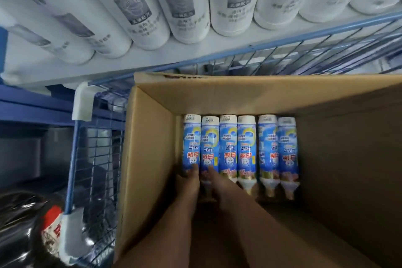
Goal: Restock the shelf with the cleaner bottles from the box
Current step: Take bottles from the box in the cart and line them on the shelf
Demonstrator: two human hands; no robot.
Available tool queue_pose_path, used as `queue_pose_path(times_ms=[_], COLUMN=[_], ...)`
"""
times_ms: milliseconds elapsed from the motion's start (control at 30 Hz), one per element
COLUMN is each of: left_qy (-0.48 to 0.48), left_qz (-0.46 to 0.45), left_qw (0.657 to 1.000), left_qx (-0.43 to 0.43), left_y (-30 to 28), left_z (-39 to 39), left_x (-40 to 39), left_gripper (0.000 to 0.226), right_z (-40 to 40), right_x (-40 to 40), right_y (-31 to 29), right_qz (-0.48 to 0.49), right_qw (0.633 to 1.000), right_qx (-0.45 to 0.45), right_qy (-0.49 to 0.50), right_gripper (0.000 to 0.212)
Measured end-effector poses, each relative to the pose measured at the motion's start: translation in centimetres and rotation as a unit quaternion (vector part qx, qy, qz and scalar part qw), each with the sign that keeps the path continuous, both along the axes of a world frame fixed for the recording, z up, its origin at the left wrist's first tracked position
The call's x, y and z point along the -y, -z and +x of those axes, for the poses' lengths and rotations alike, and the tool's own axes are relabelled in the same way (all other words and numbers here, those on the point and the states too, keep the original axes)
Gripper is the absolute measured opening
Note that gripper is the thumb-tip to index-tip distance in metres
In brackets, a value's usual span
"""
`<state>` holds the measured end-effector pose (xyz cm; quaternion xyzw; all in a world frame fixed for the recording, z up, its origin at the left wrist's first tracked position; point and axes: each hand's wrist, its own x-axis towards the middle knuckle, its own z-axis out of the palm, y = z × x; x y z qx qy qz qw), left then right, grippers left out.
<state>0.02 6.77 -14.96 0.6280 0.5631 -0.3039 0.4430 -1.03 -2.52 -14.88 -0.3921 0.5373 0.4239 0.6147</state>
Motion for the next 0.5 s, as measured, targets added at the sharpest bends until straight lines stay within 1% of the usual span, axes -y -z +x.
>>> queue_pose_path(times_ms=[33, 67, 133, 167, 267, 300, 367, 400, 433, 467, 500], left_qy=[-0.002, -0.004, -0.006, -0.004, -0.005, -0.004, 0.003, 0.003, 0.004, 0.001, 0.002], left_qz=[-0.002, -0.001, 0.002, -0.006, -0.058, -0.079, -0.109, -0.116, -0.126, -0.134, -0.137], left_qw=[1.0, 1.0, 1.0, 1.0, 0.998, 0.997, 0.994, 0.993, 0.992, 0.991, 0.99], left_qx=[0.006, 0.015, 0.025, 0.024, 0.022, 0.021, 0.027, 0.032, 0.03, 0.031, 0.033], left_y=[0.1, 0.3, 0.5, 0.2, -0.5, -1.1, -2.5, -3.3, -4.0, -4.7, -5.6], left_z=[0.1, 0.1, -0.1, -0.3, -0.9, -1.0, -0.9, -0.8, -0.5, -0.3, 0.1], left_x=[0.1, 0.0, 0.0, 0.0, 0.0, 0.0, 0.2, 0.3, 0.4, 0.6, 0.8], left_gripper=[0.053, 0.053, 0.053, 0.053, 0.048, 0.048, 0.056, 0.064, 0.073, 0.075, 0.069], right_z=[0.0, 0.0, 0.1, 0.0, -0.2, -0.5, -0.4, -0.1, 0.1, 0.4, 0.8], right_x=[0.0, 0.0, 0.6, 0.8, 1.9, 2.4, 3.3, 3.8, 4.2, 4.5, 4.9], right_y=[0.2, 0.1, -0.7, -1.3, -2.8, -3.0, -4.2, -4.9, -5.6, -6.3, -6.9], right_qz=[0.002, 0.01, 0.02, 0.017, 0.001, -0.014, -0.036, -0.046, -0.061, -0.083, -0.098], right_qw=[1.0, 1.0, 1.0, 1.0, 0.999, 0.997, 0.991, 0.988, 0.986, 0.982, 0.98], right_qx=[-0.002, 0.005, 0.013, 0.013, 0.037, 0.048, 0.084, 0.096, 0.1, 0.101, 0.096], right_qy=[0.013, 0.013, -0.015, -0.02, -0.033, -0.05, -0.095, -0.112, -0.122, -0.138, -0.144], right_gripper=[0.05, 0.047, 0.027, 0.024, 0.036, 0.034, 0.03, 0.036, 0.047, 0.058, 0.065])
